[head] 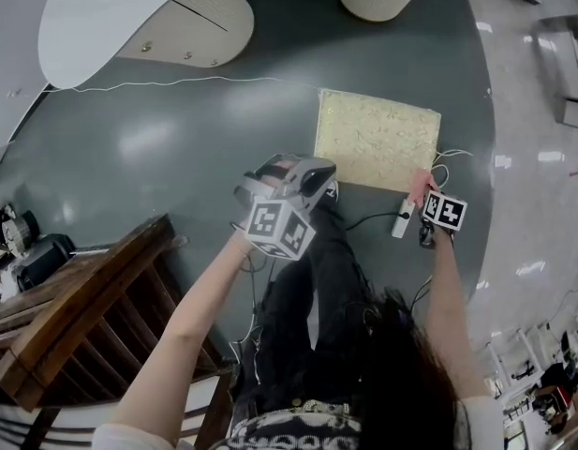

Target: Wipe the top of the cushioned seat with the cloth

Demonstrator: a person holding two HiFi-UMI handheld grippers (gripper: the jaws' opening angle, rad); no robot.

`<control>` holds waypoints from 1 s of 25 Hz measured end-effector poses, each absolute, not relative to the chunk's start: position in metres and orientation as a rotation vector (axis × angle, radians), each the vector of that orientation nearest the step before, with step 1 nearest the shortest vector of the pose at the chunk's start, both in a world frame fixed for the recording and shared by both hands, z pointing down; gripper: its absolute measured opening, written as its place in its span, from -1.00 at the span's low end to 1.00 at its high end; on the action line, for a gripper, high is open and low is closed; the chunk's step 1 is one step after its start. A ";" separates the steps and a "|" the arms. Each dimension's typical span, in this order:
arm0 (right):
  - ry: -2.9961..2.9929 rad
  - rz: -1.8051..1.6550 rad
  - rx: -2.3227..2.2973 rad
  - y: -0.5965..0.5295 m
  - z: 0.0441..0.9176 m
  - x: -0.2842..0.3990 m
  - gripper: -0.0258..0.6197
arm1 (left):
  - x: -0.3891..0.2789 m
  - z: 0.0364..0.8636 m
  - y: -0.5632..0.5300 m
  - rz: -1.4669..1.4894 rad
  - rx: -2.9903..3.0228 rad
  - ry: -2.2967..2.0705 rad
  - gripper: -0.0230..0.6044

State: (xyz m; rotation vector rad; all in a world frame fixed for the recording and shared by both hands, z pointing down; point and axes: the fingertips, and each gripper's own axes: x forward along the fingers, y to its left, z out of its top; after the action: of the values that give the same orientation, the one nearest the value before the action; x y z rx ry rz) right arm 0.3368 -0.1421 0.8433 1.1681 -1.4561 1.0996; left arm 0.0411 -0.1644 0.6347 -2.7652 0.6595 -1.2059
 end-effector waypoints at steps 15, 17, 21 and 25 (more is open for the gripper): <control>-1.507 1.105 1.236 -0.134 0.816 0.324 -0.89 | 0.030 0.618 -0.129 -1.213 -2.742 0.675 -0.91; -1.540 1.101 1.245 -0.127 0.805 0.317 -0.89 | 0.030 0.608 -0.118 -1.207 -2.728 0.682 -0.91; -1.598 1.094 1.258 -0.110 0.776 0.306 -0.89 | 0.029 0.579 -0.094 -1.183 -2.713 0.741 -0.91; -1.699 1.132 1.287 -0.089 0.737 0.281 -0.89 | 0.026 0.545 -0.059 -1.168 -2.691 0.792 -0.91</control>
State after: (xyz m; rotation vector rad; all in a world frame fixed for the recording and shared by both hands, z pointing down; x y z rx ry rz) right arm 0.2810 -0.0890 0.7371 1.2867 -1.6989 1.1321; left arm 0.0261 -0.0587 0.5454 -2.6908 0.7922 -1.1677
